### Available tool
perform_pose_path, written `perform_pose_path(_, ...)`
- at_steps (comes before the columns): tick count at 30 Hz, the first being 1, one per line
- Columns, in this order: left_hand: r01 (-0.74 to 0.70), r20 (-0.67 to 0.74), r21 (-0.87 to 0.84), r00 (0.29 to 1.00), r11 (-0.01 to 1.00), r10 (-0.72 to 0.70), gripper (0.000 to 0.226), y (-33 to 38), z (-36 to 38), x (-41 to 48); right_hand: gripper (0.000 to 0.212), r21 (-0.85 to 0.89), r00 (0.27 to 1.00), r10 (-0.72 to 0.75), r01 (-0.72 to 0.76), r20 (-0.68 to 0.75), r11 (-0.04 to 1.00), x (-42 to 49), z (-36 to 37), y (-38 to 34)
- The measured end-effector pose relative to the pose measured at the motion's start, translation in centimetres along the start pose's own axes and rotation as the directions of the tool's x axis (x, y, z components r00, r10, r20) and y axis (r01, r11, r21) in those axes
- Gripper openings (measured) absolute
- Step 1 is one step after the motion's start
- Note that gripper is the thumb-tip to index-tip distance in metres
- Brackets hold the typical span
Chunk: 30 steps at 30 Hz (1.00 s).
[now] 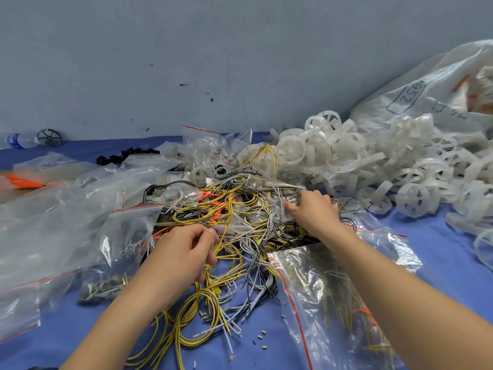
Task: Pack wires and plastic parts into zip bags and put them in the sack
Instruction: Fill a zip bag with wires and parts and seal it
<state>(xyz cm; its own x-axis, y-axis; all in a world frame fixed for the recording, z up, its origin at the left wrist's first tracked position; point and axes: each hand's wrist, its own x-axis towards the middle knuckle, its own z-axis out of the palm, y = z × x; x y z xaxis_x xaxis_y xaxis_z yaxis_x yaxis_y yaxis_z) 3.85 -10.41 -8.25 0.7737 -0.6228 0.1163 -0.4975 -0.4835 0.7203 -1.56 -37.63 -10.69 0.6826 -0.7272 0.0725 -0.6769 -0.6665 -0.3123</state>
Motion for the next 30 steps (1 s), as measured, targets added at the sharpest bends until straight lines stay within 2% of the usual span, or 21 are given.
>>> perform_pose_path(6, -0.024, -0.004, -0.027, 1.000, 0.999, 0.024, 0.026, 0.4, -0.2, -0.2, 0.050, 0.022, 0.998, 0.005, -0.004, -0.056, 1.000, 0.1, 0.4, -0.7)
perform_pose_path(10, -0.035, 0.000, -0.023, 0.999, 0.999, 0.035, 0.027, 0.6, 0.0, -0.2, 0.049, 0.057, 0.999, 0.015, -0.013, -0.037, 0.998, 0.0, 0.3, -1.3)
perform_pose_path(13, -0.046, 0.008, -0.030, 0.999, 0.998, 0.047, 0.027, 0.8, 0.1, -0.2, 0.028, 0.124, 1.000, -0.020, 0.023, -0.024, 0.992, -0.3, -0.2, -1.3)
perform_pose_path(14, -0.051, 0.009, -0.033, 0.999, 0.998, 0.051, 0.027, 0.8, 0.1, -0.2, 0.023, 0.149, 0.999, -0.041, 0.044, -0.024, 0.988, -0.4, -0.4, -1.2)
perform_pose_path(17, -0.061, 0.018, -0.063, 0.998, 0.996, 0.062, 0.028, 0.9, 0.3, -0.3, 0.025, 0.254, 0.997, -0.062, 0.070, -0.040, 0.965, -0.6, -0.6, -0.3)
perform_pose_path(21, -0.061, 0.023, -0.066, 0.998, 0.996, 0.063, 0.028, 0.9, 0.4, -0.4, 0.021, 0.494, 0.999, -0.030, 0.039, -0.026, 0.868, -0.8, -1.2, 1.2)
perform_pose_path(23, -0.065, 0.026, -0.063, 0.997, 0.996, 0.067, 0.028, 1.0, 0.5, -0.5, 0.021, 0.675, 0.999, 0.043, -0.012, -0.030, 0.738, -0.9, -1.8, 1.9)
perform_pose_path(24, -0.063, 0.030, -0.063, 0.997, 0.996, 0.065, 0.028, 1.0, 0.5, -0.5, 0.021, 0.774, 0.996, 0.088, -0.045, -0.014, 0.632, -1.0, -2.2, 2.2)
perform_pose_path(26, -0.057, 0.040, -0.067, 0.997, 0.996, 0.059, 0.027, 1.1, 0.7, -0.4, 0.018, 0.947, 0.989, 0.124, -0.112, 0.078, 0.302, -1.4, -3.4, 2.9)
perform_pose_path(28, -0.055, 0.049, -0.095, 0.997, 0.994, 0.060, 0.026, 1.4, 1.1, -0.4, 0.012, 0.988, 0.988, 0.067, -0.136, 0.141, -0.075, -2.3, -4.8, 3.5)
perform_pose_path(29, -0.050, 0.057, -0.127, 0.997, 0.991, 0.057, 0.026, 1.6, 1.2, -0.4, 0.010, 0.971, 0.989, 0.041, -0.132, 0.143, -0.200, -2.9, -5.4, 3.7)
perform_pose_path(30, -0.035, 0.068, -0.181, 0.997, 0.983, 0.048, 0.026, 1.9, 1.4, -0.4, 0.009, 0.951, 0.990, 0.019, -0.130, 0.141, -0.280, -3.6, -6.0, 3.7)
